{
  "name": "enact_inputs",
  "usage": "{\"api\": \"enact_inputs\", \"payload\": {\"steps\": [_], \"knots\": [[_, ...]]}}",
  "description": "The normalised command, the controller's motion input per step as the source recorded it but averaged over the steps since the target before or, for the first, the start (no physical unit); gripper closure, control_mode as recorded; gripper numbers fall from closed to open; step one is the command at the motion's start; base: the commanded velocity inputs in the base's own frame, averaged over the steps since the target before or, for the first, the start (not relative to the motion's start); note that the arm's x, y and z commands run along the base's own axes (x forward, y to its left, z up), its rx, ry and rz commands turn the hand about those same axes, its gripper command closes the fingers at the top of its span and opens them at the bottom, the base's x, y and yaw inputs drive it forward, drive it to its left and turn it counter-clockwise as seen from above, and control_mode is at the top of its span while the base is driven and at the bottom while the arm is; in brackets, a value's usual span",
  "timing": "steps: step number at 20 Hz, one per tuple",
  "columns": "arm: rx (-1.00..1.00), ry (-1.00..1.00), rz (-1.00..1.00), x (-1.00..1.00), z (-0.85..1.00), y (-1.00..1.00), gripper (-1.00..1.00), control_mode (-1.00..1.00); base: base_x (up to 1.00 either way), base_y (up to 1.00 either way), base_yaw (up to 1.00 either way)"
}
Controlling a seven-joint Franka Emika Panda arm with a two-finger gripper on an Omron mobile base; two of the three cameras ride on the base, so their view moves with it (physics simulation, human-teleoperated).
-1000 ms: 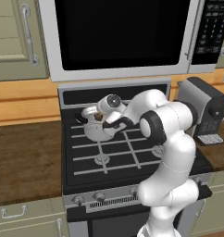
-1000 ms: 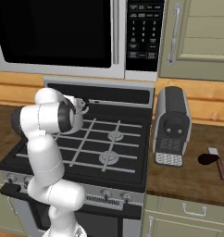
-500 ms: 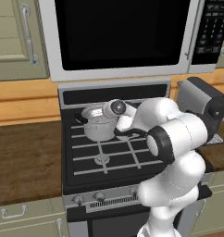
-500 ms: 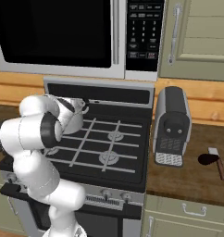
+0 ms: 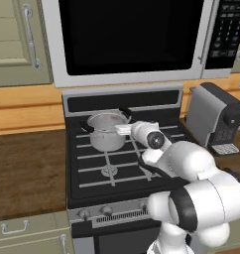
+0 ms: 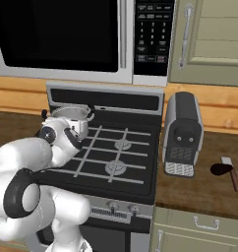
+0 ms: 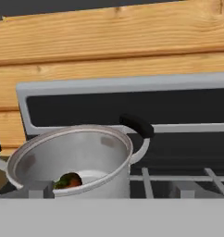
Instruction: Put the bell pepper and avocado in the pot. Retrieve the spatula and lightly stir the vegetables in the pot.
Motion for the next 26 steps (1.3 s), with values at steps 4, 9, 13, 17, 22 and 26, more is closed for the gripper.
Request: {"api": "enact_inputs", "payload": {"steps": [4, 9, 13, 17, 22, 26], "knots": [[0.16, 0.00, 0.00, -0.55, 1.00, -0.43, -1.00, -1.00, 0.00, 0.00, 0.00], [0.16, 0.04, -0.02, -0.53, 1.00, -0.39, -1.00, -1.00, 0.00, 0.00, 0.00], [0.12, 0.27, -0.09, -0.57, 1.00, -0.45, -1.00, -1.00, 0.00, 0.00, 0.00], [0.02, 0.40, -0.11, -0.68, 0.99, -0.52, -1.00, -1.00, 0.00, 0.00, 0.00], [0.00, 0.49, -0.12, -0.64, 0.32, -0.64, -1.00, -1.00, 0.00, 0.00, 0.00], [-0.02, 0.34, -0.10, -0.53, -0.51, -0.96, -1.00, -1.00, 0.00, 0.00, 0.00]]}}
